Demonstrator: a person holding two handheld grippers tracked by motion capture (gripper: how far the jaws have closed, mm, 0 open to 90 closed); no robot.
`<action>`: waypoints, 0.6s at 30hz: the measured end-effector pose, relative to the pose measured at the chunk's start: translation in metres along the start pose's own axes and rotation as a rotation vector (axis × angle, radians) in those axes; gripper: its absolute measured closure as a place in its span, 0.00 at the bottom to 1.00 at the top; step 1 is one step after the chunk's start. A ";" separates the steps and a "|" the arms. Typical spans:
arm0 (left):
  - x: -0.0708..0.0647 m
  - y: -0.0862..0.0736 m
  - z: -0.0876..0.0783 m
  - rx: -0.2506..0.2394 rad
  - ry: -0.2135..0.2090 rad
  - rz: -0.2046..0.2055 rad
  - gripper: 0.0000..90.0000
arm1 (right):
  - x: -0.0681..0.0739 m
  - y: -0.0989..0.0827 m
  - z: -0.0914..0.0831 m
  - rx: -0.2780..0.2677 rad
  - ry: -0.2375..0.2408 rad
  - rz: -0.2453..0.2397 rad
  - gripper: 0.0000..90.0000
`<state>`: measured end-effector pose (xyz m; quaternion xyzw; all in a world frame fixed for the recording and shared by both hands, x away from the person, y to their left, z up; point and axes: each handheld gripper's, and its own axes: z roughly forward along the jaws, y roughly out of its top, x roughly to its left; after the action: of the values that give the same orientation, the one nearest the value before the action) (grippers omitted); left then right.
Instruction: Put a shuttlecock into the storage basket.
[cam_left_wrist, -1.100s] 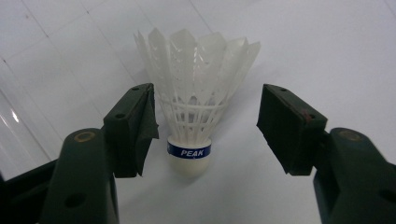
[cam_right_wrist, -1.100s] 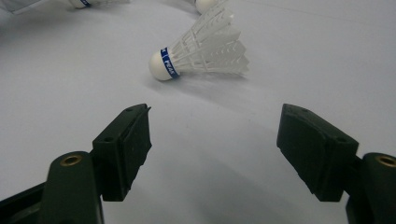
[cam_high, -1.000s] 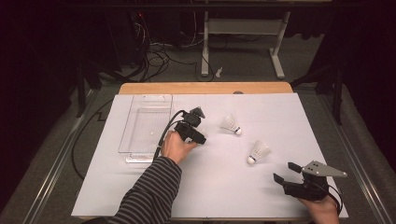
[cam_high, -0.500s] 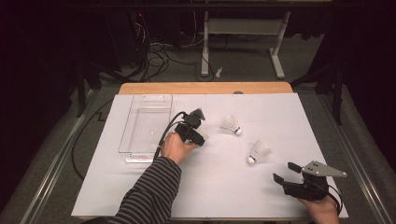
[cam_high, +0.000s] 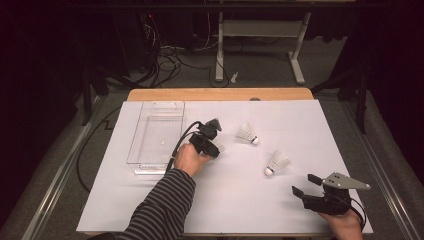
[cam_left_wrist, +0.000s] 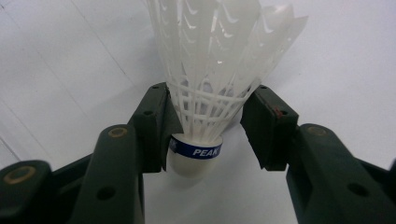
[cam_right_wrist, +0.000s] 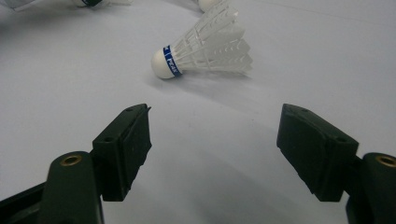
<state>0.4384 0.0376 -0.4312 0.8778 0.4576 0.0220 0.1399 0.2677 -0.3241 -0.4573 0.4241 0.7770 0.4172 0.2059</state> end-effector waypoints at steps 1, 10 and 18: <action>0.000 0.000 0.000 0.001 0.000 0.001 0.60 | 0.000 0.000 0.000 0.000 0.001 -0.001 0.29; 0.000 -0.001 -0.001 0.002 0.009 0.017 0.65 | 0.001 0.000 0.001 0.006 0.002 -0.003 0.29; -0.002 -0.002 -0.003 -0.004 0.014 0.030 0.70 | 0.001 0.000 0.001 0.006 0.002 0.001 0.29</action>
<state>0.4350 0.0376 -0.4282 0.8842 0.4451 0.0309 0.1381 0.2680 -0.3227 -0.4579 0.4246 0.7782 0.4154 0.2037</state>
